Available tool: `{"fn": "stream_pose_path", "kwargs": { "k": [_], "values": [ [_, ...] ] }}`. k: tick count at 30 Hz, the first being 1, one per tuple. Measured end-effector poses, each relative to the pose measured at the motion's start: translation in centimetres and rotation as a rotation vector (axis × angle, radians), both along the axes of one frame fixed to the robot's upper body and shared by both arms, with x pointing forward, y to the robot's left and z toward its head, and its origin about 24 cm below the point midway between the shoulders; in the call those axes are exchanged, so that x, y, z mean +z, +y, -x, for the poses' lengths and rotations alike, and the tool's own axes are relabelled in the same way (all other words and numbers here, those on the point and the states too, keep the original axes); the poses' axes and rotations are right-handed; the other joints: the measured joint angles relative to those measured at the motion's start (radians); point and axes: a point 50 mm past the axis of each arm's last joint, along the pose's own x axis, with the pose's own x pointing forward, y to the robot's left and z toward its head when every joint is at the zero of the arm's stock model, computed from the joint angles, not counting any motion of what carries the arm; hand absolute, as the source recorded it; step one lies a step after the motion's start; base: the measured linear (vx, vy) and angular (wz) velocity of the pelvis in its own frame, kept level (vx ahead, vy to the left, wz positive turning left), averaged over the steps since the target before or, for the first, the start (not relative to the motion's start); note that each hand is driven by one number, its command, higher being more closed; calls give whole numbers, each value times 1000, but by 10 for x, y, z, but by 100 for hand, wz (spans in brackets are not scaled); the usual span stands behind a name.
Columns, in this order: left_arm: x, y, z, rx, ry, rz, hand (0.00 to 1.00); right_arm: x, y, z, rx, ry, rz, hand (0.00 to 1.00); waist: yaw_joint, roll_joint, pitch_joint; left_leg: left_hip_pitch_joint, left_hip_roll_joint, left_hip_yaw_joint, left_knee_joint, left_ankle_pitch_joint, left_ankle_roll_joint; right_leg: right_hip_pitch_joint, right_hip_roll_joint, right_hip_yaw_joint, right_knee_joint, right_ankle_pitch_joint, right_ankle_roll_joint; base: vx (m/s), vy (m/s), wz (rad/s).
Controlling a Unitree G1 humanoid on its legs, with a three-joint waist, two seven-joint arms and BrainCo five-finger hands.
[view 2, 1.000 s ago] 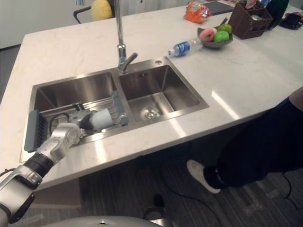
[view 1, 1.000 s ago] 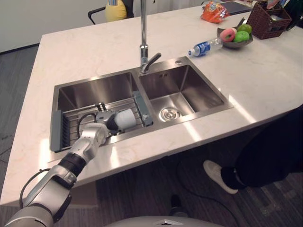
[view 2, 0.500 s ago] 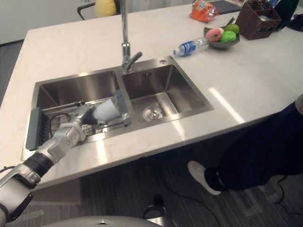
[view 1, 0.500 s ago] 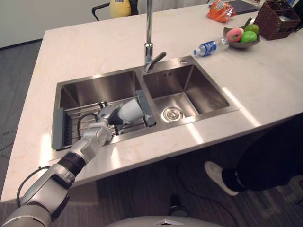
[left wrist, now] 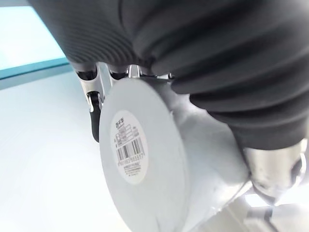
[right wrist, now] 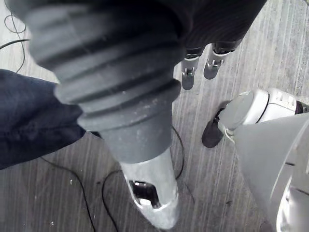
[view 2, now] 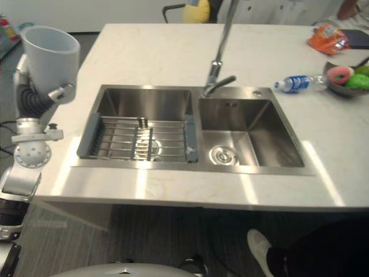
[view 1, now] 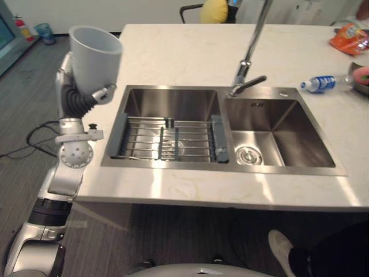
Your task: Walk over to the sink, pick up the cup, carry it to the dishwasher, place the cup inside the dishwasher, then close the dishwasher door
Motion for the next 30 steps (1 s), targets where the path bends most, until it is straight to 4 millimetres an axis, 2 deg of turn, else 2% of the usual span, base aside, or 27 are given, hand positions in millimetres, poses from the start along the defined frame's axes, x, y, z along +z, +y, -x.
{"fn": "stream_pose_path", "kwargs": {
  "k": [2,4,7,9,11,12,15,16,17,18,19,20,21,22,23,24,25,26,27,28,29,30],
  "values": [
    [-6,-2,-2,-44,10,152,100,-1,4,3,-83,-15,-10,0,3,-7,-7,3,-10,-23,-7,10,4,-7,-17,-1,54,-33,4,-76,-12,27],
    [-9,-3,-2,-64,11,239,100,-2,9,3,-163,-41,-31,0,12,-13,-8,4,-13,-26,-7,16,4,-23,-26,3,99,-48,-1,-74,1,10],
    [-9,3,3,-52,-15,319,100,-2,9,1,-194,-59,-25,0,23,-26,-4,23,-15,-12,-18,23,6,-26,-30,23,112,-48,-1,-81,11,-14],
    [-8,20,17,14,-47,354,100,0,8,-4,-192,-81,4,0,48,-45,-9,35,-14,39,-44,22,-1,-53,-26,63,105,-48,-2,-110,14,-59],
    [-10,33,25,72,-43,366,100,-1,10,-9,-158,-82,7,0,54,-56,-6,33,-12,55,-46,20,2,-60,-22,72,96,-48,-4,-83,-4,-33],
    [-16,40,29,106,-25,380,100,-1,13,-8,-144,-72,-1,0,54,-65,-4,30,-10,51,-39,19,3,-60,-21,68,101,-52,-12,-50,-26,15],
    [-31,40,33,125,12,413,100,-4,25,0,-132,-55,-41,0,59,-85,0,-8,-10,-19,8,4,5,-65,-26,35,171,-106,-84,-5,-33,61],
    [-36,34,34,121,28,411,100,-5,30,4,-128,-52,-50,0,60,-86,4,-42,-8,-68,58,-3,8,-76,-30,42,231,-83,-55,17,-16,103],
    [-39,30,35,113,36,414,100,-5,32,5,-125,-53,-55,0,61,-83,4,-63,-4,-88,85,-7,8,-90,-28,60,265,-77,-53,17,23,122],
    [-39,23,38,96,33,401,100,-6,36,0,-96,-69,-66,0,63,-70,12,-110,-5,-128,135,-18,12,-107,-21,106,306,-83,-45,33,34,117],
    [-36,21,42,97,12,385,100,-6,38,-5,-65,-84,-71,0,78,-73,11,-150,-10,-154,176,-20,16,-124,-12,158,351,-128,-21,72,-22,129],
    [-33,22,44,104,-3,376,100,-6,38,-12,-35,-100,-72,0,87,-78,11,-182,-21,-176,210,-20,16,-126,15,203,386,-182,-22,67,-72,103],
    [-32,24,46,114,-10,373,100,-5,36,-17,-16,-112,-64,0,90,-78,11,-203,-31,-186,231,-20,16,-114,30,218,378,-210,-29,36,-87,79],
    [-31,29,51,143,-19,366,100,-2,30,-31,29,-142,-44,0,106,-72,16,-224,-44,-182,258,-20,16,-95,31,221,349,-239,-38,-61,-67,60],
    [-31,37,59,181,-30,368,100,4,20,-53,100,-194,-11,0,117,-51,30,-247,-52,-181,298,-20,15,-67,29,222,311,-260,-33,-92,-51,59],
    [-31,42,64,207,-33,367,100,9,12,-67,139,-221,15,0,119,-27,45,-261,-52,-177,326,-17,10,-45,32,214,298,-276,-31,-186,-64,74],
    [-34,48,71,238,-21,345,100,15,2,-81,169,-246,39,0,122,9,66,-270,-51,-166,345,-7,-7,-27,31,194,301,-308,-19,-236,-71,80],
    [-39,58,79,284,7,320,100,18,-6,-87,191,-243,57,0,125,44,83,-267,-36,-133,339,14,-23,-26,30,173,328,-323,-23,-343,-99,66],
    [-41,65,85,317,18,307,100,18,-8,-87,202,-235,63,0,131,47,87,-263,-31,-111,321,33,-23,-32,26,166,348,-332,-29,-378,-120,49],
    [-40,83,101,389,12,290,100,18,-9,-83,241,-197,73,0,148,59,79,-250,-16,-52,254,28,-8,-45,17,150,378,-344,-38,-270,-86,32],
    [-36,93,109,425,-6,276,100,18,-9,-82,252,-190,78,0,153,61,79,-242,-12,-28,238,24,1,-45,8,139,384,-346,-39,-195,-118,48],
    [-23,108,122,479,-69,243,100,17,-8,-75,284,-159,83,0,159,58,77,-241,-1,17,226,15,22,-44,-14,111,385,-345,-41,-87,-83,63]
  ]
}}
